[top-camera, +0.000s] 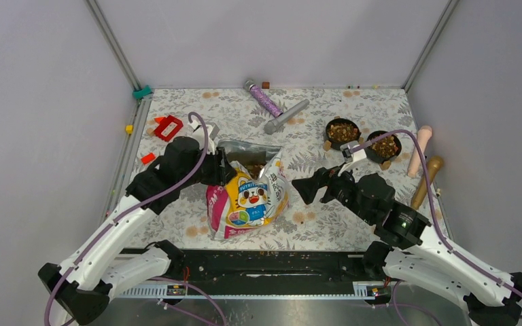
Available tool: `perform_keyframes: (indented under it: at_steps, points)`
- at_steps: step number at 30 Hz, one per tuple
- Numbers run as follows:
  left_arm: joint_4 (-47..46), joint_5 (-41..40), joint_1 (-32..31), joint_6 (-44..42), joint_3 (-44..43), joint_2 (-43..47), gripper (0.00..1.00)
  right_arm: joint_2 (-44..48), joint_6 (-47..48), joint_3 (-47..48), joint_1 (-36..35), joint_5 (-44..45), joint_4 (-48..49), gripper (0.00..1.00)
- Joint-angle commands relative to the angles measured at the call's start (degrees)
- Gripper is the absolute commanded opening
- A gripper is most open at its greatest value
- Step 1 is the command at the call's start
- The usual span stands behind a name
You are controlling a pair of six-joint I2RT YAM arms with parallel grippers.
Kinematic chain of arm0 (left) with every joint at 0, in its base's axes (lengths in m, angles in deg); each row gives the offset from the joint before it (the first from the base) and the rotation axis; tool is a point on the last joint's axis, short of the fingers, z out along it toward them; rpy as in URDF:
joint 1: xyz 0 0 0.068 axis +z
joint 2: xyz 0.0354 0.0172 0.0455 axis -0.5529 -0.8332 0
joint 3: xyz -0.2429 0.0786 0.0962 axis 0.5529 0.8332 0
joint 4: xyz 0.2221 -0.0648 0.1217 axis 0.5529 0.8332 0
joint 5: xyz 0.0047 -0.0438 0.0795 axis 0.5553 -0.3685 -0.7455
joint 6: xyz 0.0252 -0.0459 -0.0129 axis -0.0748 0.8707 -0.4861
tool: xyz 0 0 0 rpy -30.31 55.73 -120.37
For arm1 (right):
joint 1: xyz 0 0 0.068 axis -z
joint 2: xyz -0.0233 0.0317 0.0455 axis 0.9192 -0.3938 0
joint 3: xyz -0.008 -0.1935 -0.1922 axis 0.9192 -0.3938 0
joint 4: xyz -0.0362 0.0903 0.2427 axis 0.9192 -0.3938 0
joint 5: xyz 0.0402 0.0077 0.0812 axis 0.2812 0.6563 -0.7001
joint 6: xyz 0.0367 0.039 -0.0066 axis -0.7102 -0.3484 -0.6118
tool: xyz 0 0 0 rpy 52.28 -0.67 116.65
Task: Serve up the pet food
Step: Close the pet food bag at the center of the board.
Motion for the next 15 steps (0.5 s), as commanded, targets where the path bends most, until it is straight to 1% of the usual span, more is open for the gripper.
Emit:
perform_keyframes:
  at_steps: [1, 5, 6, 8, 10, 11, 13, 15]
  points:
    - [-2.7, 6.3, -0.2, -2.0, -1.3, 0.0, 0.34, 0.0, 1.7, -0.9, 0.2, 1.3, 4.3, 0.99]
    - [-2.4, 6.1, -0.2, -3.3, -0.6, 3.6, 0.10, -1.0, 4.1, -1.3, 0.2, 0.6, 4.2, 1.00]
    - [-2.3, 6.4, -0.2, -4.0, -0.3, 5.0, 0.01, -1.2, 4.9, -1.3, 0.2, 0.1, 3.8, 0.99]
    - [-2.6, 9.2, -0.3, -6.4, 1.2, 9.0, 0.00, -1.5, 7.5, -1.2, 0.2, -0.4, 2.9, 0.99]
    - [-3.2, 14.0, -0.3, -9.5, 2.9, 12.8, 0.00, -1.3, 11.1, -1.3, 0.3, -0.1, 2.8, 0.99]
    - [-3.8, 14.7, -0.3, -9.8, 3.9, 14.7, 0.00, -1.3, 13.3, -1.2, 0.4, -0.5, 2.7, 0.99]
    - [-5.6, 16.2, -0.2, -10.7, 5.8, 18.2, 0.00, -2.2, 18.2, 0.4, 1.4, -3.0, 0.6, 1.00]
    - [-6.6, 17.8, -0.3, -11.4, 7.0, 20.7, 0.00, -3.8, 20.1, 3.2, 3.9, -6.2, -1.6, 1.00]
